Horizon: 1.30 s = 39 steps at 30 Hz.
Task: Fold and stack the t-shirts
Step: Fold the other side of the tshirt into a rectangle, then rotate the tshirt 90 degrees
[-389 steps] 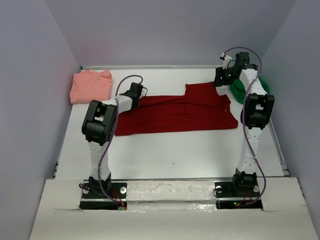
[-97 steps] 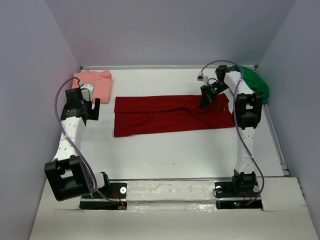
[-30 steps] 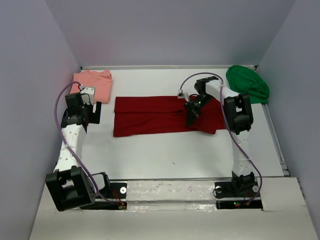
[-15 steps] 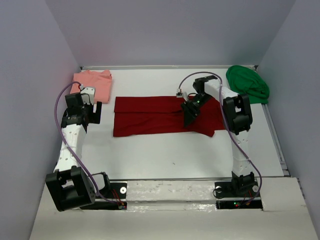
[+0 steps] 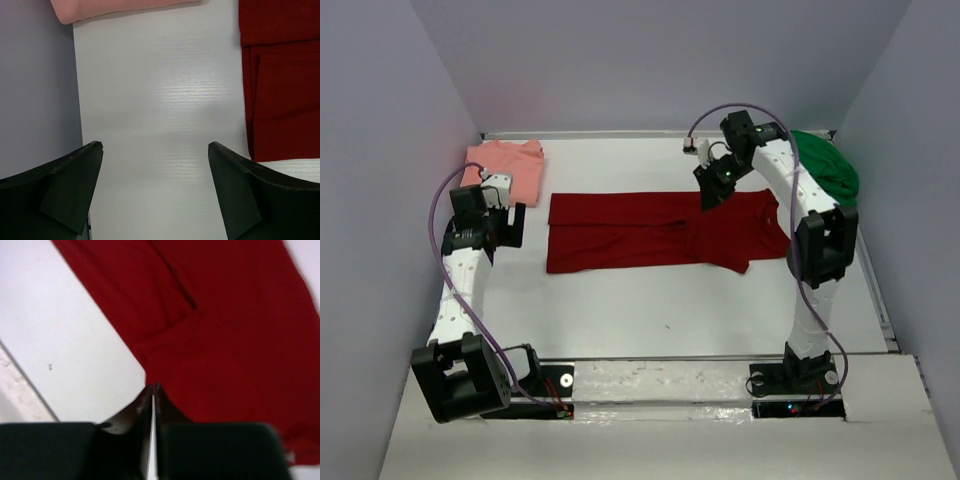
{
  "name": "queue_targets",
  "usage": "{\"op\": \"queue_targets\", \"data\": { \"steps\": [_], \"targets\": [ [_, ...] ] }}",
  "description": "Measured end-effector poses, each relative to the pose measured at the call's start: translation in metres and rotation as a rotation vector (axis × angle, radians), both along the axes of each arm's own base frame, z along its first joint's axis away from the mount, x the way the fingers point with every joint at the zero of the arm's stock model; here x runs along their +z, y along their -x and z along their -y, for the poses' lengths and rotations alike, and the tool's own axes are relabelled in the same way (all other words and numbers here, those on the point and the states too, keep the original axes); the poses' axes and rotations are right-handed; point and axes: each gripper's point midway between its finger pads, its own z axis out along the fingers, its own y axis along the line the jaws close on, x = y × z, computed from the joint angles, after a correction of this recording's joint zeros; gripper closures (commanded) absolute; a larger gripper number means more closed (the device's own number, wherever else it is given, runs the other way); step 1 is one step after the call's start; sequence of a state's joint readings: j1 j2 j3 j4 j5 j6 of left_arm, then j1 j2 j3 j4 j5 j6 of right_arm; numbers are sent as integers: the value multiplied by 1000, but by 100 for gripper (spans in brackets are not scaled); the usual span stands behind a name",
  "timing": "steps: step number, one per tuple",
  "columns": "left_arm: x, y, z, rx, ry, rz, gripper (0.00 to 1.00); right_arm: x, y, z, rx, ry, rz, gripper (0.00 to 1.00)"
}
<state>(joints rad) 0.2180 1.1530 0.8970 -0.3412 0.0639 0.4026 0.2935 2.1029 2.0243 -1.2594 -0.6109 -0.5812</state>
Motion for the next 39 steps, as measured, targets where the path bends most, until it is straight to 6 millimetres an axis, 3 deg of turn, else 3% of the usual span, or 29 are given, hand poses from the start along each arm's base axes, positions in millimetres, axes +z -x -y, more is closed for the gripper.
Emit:
{"op": "queue_targets", "data": {
  "steps": [4, 7, 12, 16, 25, 35, 39],
  "targets": [
    [5, -3, 5, -25, 16, 10, 1, 32, -6, 31, -124, 83, 155, 100],
    [10, -6, 9, -49, 30, 21, 1, 30, -12, 59, -217, 146, 188, 100],
    [10, -11, 16, -88, 59, 21, 1, -33, -1, 109, -341, 294, 72, 100],
    [2, -12, 22, -116, 82, -3, 1, -65, 10, 131, -391, 375, 3, 100],
    [1, -13, 26, -147, 91, -3, 1, -88, -6, 145, -451, 431, 11, 100],
    [-8, -9, 27, -157, 89, -24, 1, -117, -4, 156, -486, 483, -63, 100],
    [-8, -8, 27, -159, 87, -26, 1, -125, -13, 157, -496, 503, -90, 100]
  ]
}}
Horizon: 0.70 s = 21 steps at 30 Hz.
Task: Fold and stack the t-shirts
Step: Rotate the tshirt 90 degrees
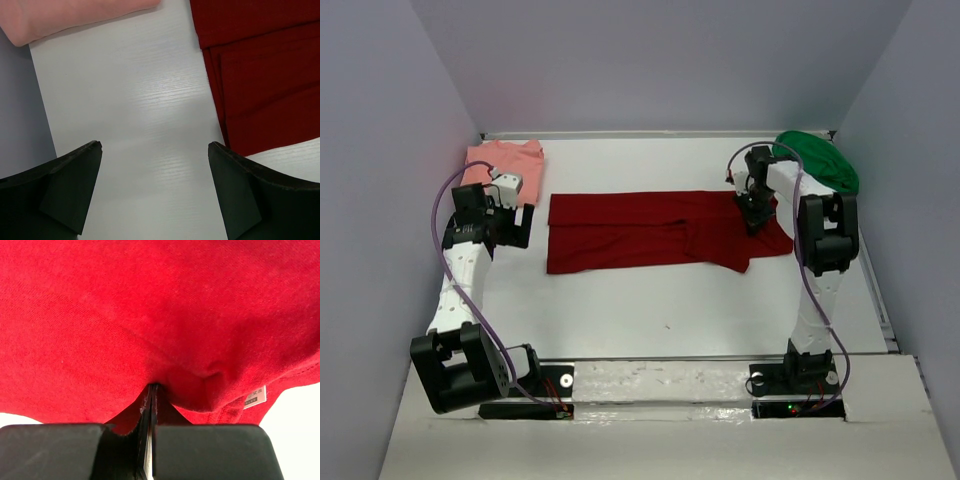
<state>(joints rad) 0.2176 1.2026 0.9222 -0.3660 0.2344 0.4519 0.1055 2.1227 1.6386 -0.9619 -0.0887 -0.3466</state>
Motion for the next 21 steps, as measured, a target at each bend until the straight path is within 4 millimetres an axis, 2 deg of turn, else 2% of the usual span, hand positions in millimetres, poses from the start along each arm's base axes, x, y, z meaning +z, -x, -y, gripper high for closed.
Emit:
{"op": "queue_targets", "data": {
  "steps": [6, 12, 17, 21],
  "targets": [
    [0, 1, 0, 0, 1, -8, 1, 0, -30, -3, -23, 4, -3, 100],
    [6, 1, -1, 2, -5, -18, 1, 2, -75, -11, -35, -22, 44, 100],
    [10, 1, -4, 10, -17, -22, 1, 7, -121, -24, -27, -78, 137, 100],
    [8, 3, -4, 16, -14, -33, 1, 10, -141, -40, 1, -165, 197, 100]
  ]
}}
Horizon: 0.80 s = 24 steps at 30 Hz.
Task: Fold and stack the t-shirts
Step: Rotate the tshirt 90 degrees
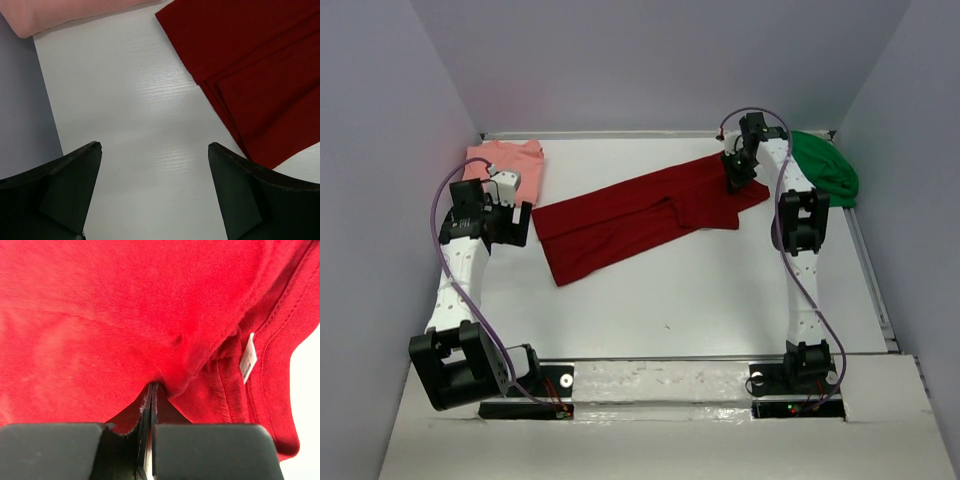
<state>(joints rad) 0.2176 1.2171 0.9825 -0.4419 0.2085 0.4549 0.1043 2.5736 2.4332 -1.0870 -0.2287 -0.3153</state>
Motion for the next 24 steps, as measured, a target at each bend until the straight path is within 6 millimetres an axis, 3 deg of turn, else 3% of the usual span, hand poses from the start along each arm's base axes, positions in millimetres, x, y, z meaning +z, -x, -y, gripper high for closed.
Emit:
{"op": "queue_targets", "data": {
  "steps": [7, 15, 18, 21, 24],
  "targets": [
    [-6, 4, 2, 15, 24, -31, 1, 17, -33, -32, 68, -172, 146, 100],
    [-6, 4, 12, -14, 70, -38, 1, 46, -71, -46, 84, -242, 316, 100],
    [4, -6, 20, -59, 106, -15, 1, 54, -66, -41, 80, -216, 328, 100],
    [12, -17, 30, -116, 130, 8, 1, 74, -47, -29, 71, -162, 334, 100],
    [10, -31, 43, -193, 146, 2, 1, 116, -26, -17, 56, -114, 384, 87]
  ]
}}
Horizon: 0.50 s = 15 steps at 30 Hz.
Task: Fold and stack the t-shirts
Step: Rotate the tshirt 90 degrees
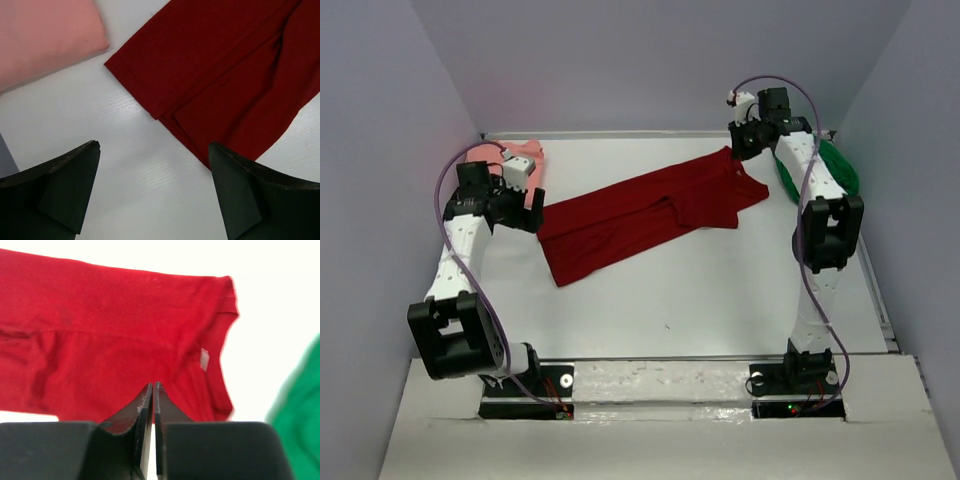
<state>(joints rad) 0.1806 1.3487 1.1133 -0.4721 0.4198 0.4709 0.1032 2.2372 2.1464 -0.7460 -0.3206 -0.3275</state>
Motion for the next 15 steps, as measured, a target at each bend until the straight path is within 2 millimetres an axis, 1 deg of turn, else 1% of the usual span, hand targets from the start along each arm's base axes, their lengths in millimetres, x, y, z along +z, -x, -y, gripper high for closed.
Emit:
{"op": "queue_targets", "data": {
  "steps": [1, 2, 3, 4, 5, 6, 7, 8, 9, 10, 12, 14, 15],
  "targets": [
    [-4, -5, 6, -29, 11, -2, 1, 14, 5, 3, -8, 11, 24, 87],
    [-6, -6, 9, -45, 17, -3, 4, 35, 12, 7, -18, 22, 62, 91],
    [-10, -8, 15, -71, 30, -12, 12, 53, 20, 12, -30, 35, 93, 95],
    [-16, -9, 21, -100, 48, -24, 24, 69, 27, 15, -43, 45, 122, 100],
    [-19, -10, 26, -126, 61, -30, 55, 88, 34, 21, -59, 60, 158, 100],
    [-22, -11, 29, -144, 64, -33, 68, 104, 41, 24, -72, 69, 194, 100],
    [-26, -12, 32, -160, 78, -44, 80, 114, 46, 27, -82, 77, 217, 100],
    [-29, -14, 33, -170, 83, -51, 100, 124, 53, 31, -94, 87, 238, 100],
    [-32, -16, 34, -184, 86, -54, 100, 128, 58, 34, -103, 96, 248, 100],
    [-37, -21, 34, -196, 89, -64, 100, 133, 67, 39, -118, 109, 257, 100],
    [-45, -29, 35, -208, 102, -83, 100, 128, 79, 44, -133, 130, 240, 100],
    [-54, -34, 37, -223, 106, -102, 100, 115, 90, 49, -145, 151, 206, 100],
    [-59, -36, 37, -229, 105, -113, 100, 102, 99, 53, -153, 166, 169, 100]
  ]
}}
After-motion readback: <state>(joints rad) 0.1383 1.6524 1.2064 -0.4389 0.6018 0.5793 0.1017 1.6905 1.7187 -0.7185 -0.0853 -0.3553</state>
